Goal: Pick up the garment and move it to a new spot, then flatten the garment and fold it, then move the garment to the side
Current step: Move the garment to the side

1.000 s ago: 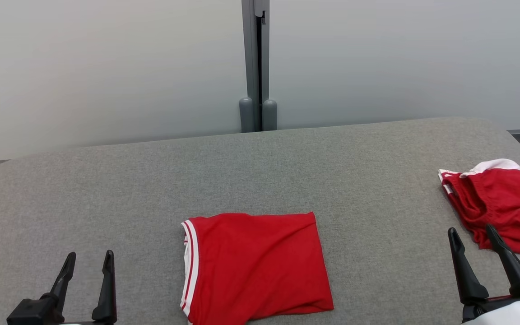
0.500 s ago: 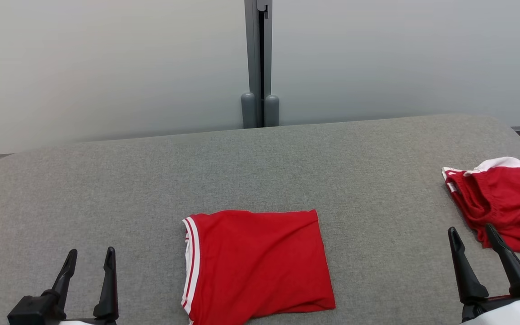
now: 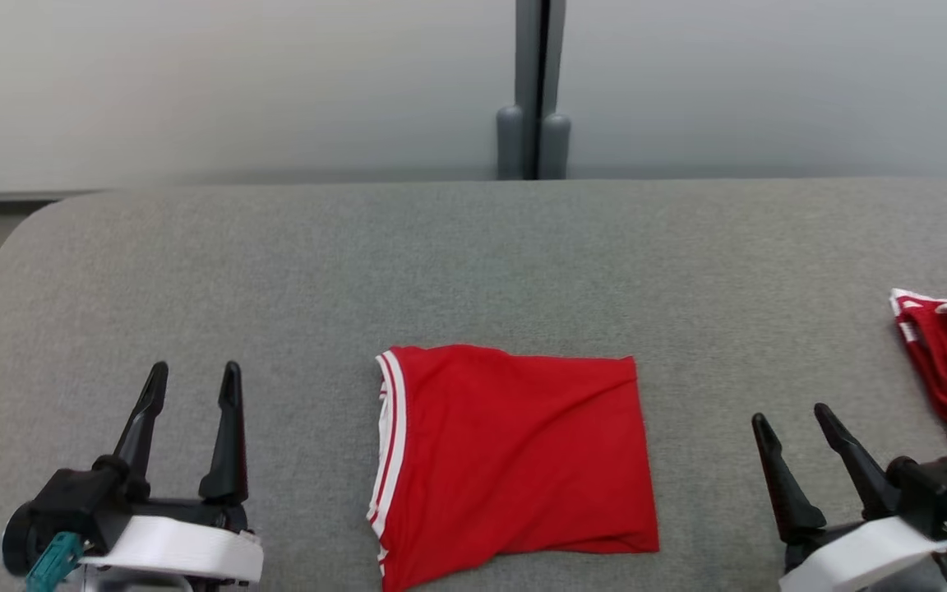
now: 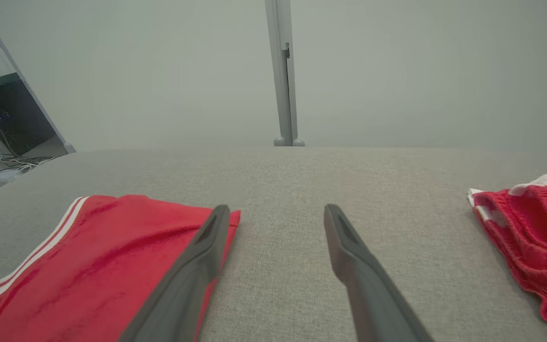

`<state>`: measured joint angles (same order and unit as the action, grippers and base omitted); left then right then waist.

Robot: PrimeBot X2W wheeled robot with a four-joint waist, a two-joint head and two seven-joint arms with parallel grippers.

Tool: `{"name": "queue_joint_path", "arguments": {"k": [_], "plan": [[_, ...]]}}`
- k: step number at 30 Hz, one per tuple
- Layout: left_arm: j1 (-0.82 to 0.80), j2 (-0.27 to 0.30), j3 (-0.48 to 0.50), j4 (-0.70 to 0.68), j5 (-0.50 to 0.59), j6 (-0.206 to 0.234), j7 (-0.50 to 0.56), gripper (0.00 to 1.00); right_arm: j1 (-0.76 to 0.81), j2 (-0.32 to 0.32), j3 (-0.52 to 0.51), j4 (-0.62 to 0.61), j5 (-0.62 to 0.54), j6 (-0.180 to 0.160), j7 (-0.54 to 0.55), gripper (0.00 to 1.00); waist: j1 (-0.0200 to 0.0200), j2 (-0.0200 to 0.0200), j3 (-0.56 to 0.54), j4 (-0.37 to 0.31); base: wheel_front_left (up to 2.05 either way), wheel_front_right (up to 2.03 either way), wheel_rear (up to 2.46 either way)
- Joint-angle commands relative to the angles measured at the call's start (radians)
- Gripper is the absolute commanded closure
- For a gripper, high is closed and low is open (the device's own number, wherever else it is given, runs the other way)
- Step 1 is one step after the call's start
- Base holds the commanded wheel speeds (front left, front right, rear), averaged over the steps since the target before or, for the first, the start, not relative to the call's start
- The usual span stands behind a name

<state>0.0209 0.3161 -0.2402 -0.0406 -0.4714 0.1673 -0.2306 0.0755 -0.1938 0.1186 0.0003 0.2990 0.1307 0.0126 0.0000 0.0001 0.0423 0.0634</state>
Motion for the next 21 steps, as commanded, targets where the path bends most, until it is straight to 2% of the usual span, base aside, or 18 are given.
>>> {"name": "queue_joint_path", "arguments": {"k": [1, 8, 12, 13, 14, 15, 21], "plan": [[-0.029, -0.004, -0.005, -0.004, 0.009, -0.009, -0.006, 0.00, -0.023, -0.001, 0.007, 0.021, 0.001, 0.000, 0.000, 0.00, 0.0000, -0.0001, 0.071, 0.067, 0.00, 0.00, 0.00], [-0.113, -0.047, -0.014, 0.014, 0.029, -0.036, -0.028, 0.00, -0.110, 0.030, 0.075, 0.239, 0.026, 0.000, -0.022, 0.00, 0.0000, -0.0001, 0.154, 0.162, 0.00, 0.00, 0.00], [-0.136, -0.062, -0.008, 0.033, 0.045, -0.056, -0.033, 0.00, -0.137, 0.048, 0.116, 0.350, 0.047, 0.000, -0.017, 0.00, 0.0000, -0.0001, 0.170, 0.184, 0.00, 0.00, 0.00], [-0.142, -0.069, -0.004, 0.035, 0.046, -0.062, -0.034, 0.00, -0.145, 0.051, 0.128, 0.368, 0.049, 0.000, -0.024, 0.03, 0.0000, -0.0001, 0.173, 0.186, 0.00, 0.00, 0.00], [-0.145, -0.068, 0.001, 0.037, 0.055, -0.065, -0.034, 0.00, -0.147, 0.055, 0.136, 0.381, 0.055, 0.000, -0.028, 0.61, 0.0000, -0.0001, 0.174, 0.186, 0.00, 0.00, 0.00], [-0.146, -0.071, 0.008, 0.037, 0.060, -0.072, -0.034, 0.00, -0.151, 0.056, 0.141, 0.393, 0.056, 0.000, -0.029, 1.00, 0.0000, -0.0001, 0.176, 0.183, 0.00, 0.00, 0.00], [-0.154, -0.089, 0.052, 0.039, 0.093, -0.102, -0.033, 0.00, -0.203, 0.030, 0.170, 0.378, 0.047, 0.000, -0.072, 1.00, 0.0000, -0.0001, 0.184, 0.136, 0.00, 0.00, 0.00]]}}
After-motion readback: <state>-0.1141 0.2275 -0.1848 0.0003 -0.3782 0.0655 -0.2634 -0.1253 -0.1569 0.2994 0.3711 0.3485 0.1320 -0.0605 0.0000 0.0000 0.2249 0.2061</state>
